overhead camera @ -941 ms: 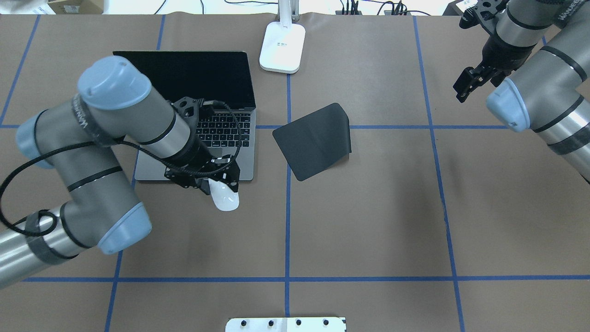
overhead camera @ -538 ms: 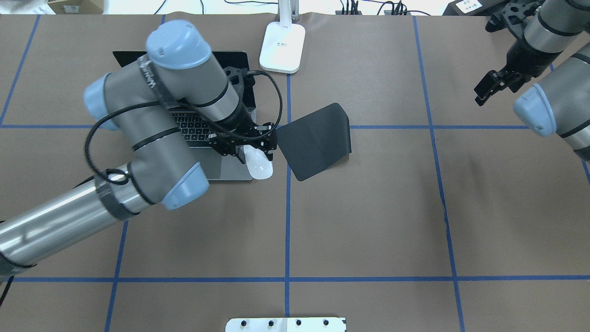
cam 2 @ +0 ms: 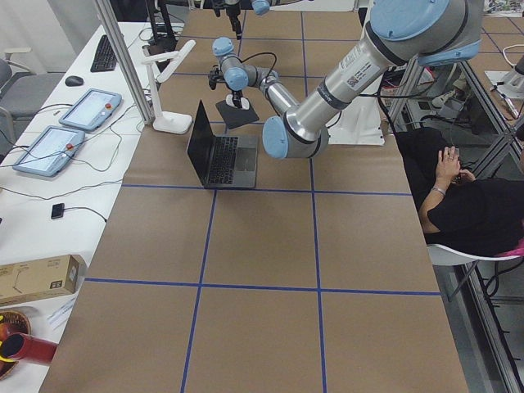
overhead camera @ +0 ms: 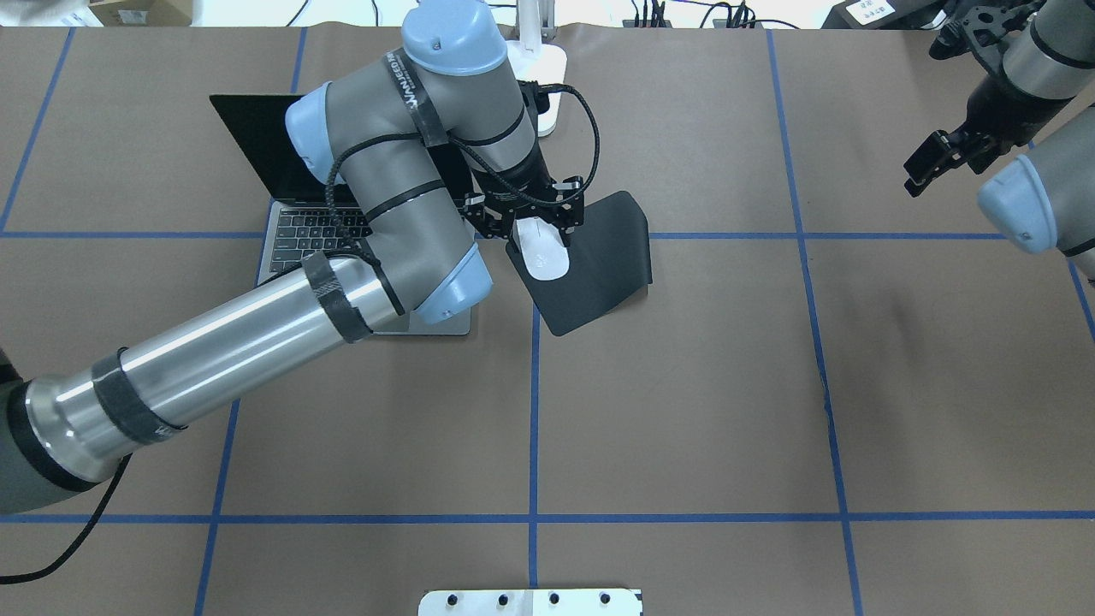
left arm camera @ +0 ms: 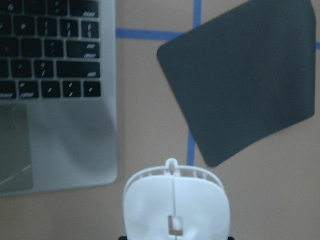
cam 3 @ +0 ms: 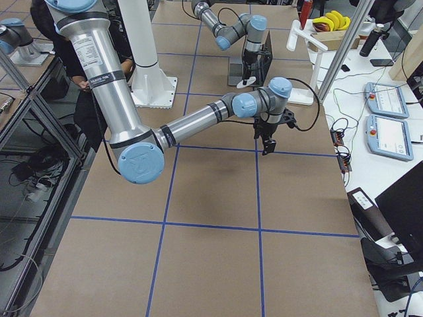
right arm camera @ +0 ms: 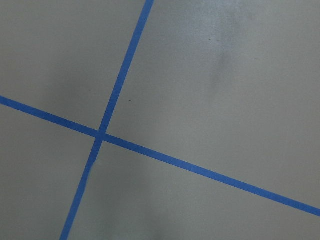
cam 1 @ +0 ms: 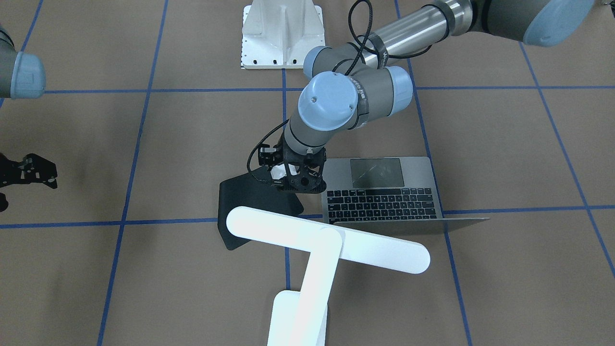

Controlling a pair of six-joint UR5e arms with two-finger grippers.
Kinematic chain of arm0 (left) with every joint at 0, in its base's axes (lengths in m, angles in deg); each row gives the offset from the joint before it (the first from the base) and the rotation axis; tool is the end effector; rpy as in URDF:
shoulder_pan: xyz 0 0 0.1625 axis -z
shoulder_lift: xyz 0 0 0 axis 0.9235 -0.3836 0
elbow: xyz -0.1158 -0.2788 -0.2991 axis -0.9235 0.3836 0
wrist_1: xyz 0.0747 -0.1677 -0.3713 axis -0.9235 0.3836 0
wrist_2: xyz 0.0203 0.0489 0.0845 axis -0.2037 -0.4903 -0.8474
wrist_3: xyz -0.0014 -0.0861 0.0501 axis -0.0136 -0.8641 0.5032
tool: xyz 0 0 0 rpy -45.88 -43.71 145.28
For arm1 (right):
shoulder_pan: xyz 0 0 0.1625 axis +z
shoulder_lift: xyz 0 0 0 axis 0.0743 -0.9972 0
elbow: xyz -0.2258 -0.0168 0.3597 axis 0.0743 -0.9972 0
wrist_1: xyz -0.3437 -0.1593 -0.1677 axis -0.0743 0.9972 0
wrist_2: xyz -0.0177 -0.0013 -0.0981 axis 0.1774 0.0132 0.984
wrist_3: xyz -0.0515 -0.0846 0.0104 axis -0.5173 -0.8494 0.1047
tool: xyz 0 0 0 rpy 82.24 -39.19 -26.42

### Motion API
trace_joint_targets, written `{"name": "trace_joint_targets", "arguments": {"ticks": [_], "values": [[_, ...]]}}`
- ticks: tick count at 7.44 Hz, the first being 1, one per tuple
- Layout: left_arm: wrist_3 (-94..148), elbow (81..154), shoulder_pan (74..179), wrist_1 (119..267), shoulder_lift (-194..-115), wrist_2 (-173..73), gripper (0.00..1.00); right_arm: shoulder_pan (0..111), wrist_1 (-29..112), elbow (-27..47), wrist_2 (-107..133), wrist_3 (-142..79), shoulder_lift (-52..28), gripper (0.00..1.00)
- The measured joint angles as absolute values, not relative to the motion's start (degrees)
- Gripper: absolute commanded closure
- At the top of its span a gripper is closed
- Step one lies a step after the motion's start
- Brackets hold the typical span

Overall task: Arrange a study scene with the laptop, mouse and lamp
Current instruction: 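Carry the white mouse over the mouse pad with the left gripper, then lower the white mouse onto the mouse pad and open the left gripper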

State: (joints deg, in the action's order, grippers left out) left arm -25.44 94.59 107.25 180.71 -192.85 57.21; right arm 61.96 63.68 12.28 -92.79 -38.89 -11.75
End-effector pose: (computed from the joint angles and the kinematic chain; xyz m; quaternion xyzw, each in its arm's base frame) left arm 0.5697 -0.5673 0.1285 -0.0478 0.4977 0.0121 0.8659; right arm -0.1848 -0.5952 0.4357 0.0382 -0.3540 -0.1686 0.9191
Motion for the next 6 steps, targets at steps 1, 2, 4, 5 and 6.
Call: {"name": "trace_joint_targets", "arguments": {"ticks": [1, 2, 4, 5, 6], "values": [[-26.7, 92.3, 107.1, 182.5, -193.9, 56.2, 0.36, 62.0, 63.7, 12.2, -92.7, -38.9, -11.8, 0.00], [-27.3, 90.2, 107.1, 183.5, -195.0, 55.1, 0.35, 62.0, 63.7, 12.2, -92.7, -38.9, -11.8, 0.00], [-27.7, 86.7, 106.8, 185.6, -196.8, 53.3, 0.34, 62.0, 63.7, 12.2, -92.7, -38.9, -11.9, 0.00], [-27.8, 85.9, 106.6, 186.3, -197.1, 52.9, 0.05, 62.2, 63.7, 12.2, -92.9, -38.9, -12.2, 0.00], [-27.7, 85.7, 106.4, 186.7, -197.1, 52.8, 0.01, 63.0, 63.6, 12.3, -93.9, -38.8, -12.9, 0.00]]}}
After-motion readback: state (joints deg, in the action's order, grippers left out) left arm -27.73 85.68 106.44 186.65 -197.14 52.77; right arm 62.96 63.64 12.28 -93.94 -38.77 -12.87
